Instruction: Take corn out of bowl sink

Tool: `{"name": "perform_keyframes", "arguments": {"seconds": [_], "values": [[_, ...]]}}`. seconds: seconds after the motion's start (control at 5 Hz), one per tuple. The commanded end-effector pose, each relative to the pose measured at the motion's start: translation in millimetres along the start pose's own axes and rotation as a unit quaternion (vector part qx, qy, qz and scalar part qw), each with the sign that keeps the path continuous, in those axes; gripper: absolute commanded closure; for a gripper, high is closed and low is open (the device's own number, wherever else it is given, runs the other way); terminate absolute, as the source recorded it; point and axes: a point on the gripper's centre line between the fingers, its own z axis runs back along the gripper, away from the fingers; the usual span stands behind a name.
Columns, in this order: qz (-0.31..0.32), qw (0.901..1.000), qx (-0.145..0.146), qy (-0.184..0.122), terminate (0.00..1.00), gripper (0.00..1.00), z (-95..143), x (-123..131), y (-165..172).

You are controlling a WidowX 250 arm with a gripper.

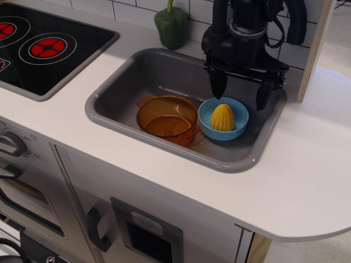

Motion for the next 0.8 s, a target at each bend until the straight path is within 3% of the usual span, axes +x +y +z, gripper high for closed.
{"name": "perform_keyframes", "arguments": {"seconds": [0.0, 0.2, 0.4, 0.6], "values": [[-0.035, 0.9990, -0.008, -0.028, 0.00, 0.00, -3, 24, 3], [-0.063, 0.9977, -0.008, -0.024, 0.00, 0.00, -8, 25, 8], [-0.073, 0.9965, -0.026, -0.033, 0.00, 0.00, -13, 29, 14], [-0.079, 0.9962, -0.033, -0.017, 0.00, 0.00, -16, 29, 14]]}}
